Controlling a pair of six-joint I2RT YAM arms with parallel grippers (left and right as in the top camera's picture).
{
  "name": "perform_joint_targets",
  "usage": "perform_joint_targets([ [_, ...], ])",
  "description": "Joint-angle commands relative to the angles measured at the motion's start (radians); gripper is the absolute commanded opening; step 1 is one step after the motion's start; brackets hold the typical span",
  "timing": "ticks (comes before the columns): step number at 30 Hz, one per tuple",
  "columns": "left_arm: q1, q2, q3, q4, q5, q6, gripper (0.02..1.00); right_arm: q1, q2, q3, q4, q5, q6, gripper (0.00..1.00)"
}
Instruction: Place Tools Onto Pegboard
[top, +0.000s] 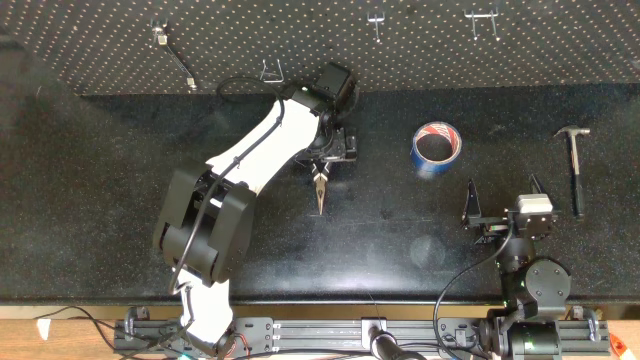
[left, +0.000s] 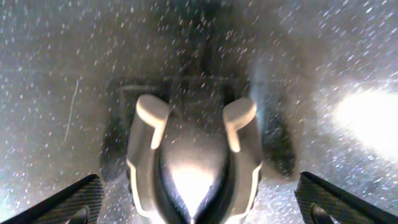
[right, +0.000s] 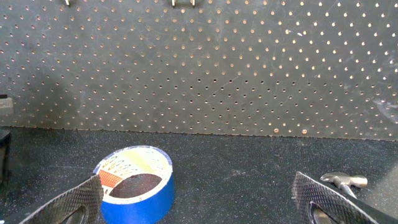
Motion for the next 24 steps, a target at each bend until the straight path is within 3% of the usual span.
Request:
perform_joint_targets([
  [1,0.006,0.019,-0.004,0.006,0.008,-0.009,0.996,0.006,-0.011,-0.004,-0.003,0.009,-0.011,0.996],
  [24,0.005,0.019,-0.004,0.007,-0.044,-0.009,0.996,0.006,-0.011,-0.004,-0.003,0.009,-0.011,0.996],
])
